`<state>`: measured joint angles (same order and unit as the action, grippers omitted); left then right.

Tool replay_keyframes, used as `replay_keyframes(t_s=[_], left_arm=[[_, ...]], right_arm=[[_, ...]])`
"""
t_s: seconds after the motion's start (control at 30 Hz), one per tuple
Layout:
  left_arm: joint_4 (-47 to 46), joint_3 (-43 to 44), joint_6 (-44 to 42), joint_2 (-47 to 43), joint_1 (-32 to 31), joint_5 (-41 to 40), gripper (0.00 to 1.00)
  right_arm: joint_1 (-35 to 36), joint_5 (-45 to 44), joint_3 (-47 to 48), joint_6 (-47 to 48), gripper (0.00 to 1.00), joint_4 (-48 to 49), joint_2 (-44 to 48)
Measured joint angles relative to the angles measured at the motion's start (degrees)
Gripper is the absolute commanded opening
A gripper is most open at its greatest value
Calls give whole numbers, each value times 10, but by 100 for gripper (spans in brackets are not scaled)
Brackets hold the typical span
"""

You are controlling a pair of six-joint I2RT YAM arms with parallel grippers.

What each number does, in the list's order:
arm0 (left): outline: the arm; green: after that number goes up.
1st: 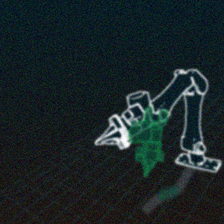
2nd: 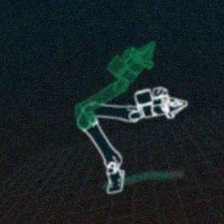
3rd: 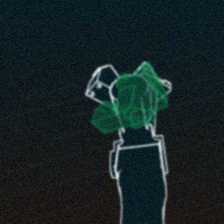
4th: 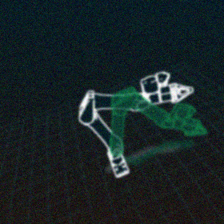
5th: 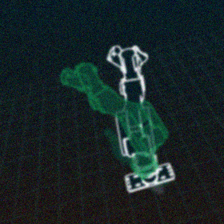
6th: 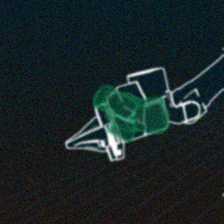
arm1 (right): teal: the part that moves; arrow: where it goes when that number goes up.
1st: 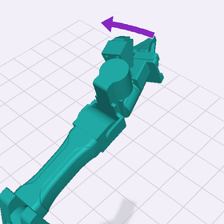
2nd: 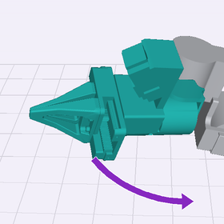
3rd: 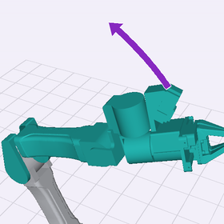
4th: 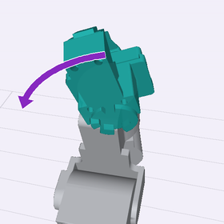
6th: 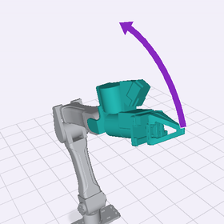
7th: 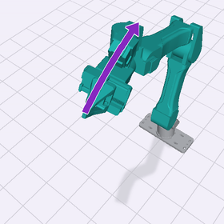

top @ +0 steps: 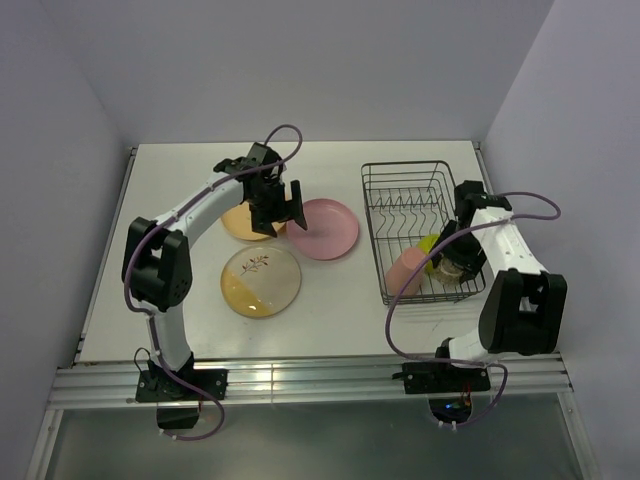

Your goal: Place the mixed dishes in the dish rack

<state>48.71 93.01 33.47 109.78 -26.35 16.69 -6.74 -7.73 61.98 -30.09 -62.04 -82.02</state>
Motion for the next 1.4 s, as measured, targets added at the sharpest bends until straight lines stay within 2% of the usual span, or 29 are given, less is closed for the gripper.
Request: replay_keyframes(t_s=[0.3,0.37,0.57,0.7,0.8,0.93,1.07,1.4], left_arm=[[26,15,-14,26,-20,-36,91],[32,15,-15,33,-30,-47,91],[42,24,-18,56,-61,-87,91],[46,30,-23,71,-75,-122,91],[46,30,-23,74,-79,-137,91],[45,33,-22,76,-80,-148,90],[47,57,-22,99,-79,-152,89],[48,89,-22,141,-79,-167,85]], right_arm=[[0,7,-2,8,0,41,-56],[0,7,-5,10,3,45,-56],[0,7,-26,17,34,57,-56],[0,9,-41,20,62,62,-54],[0,12,-49,23,69,68,-49],[0,16,-54,27,72,74,-44],[0,16,-59,31,80,78,-33],[0,23,-62,32,81,70,21]])
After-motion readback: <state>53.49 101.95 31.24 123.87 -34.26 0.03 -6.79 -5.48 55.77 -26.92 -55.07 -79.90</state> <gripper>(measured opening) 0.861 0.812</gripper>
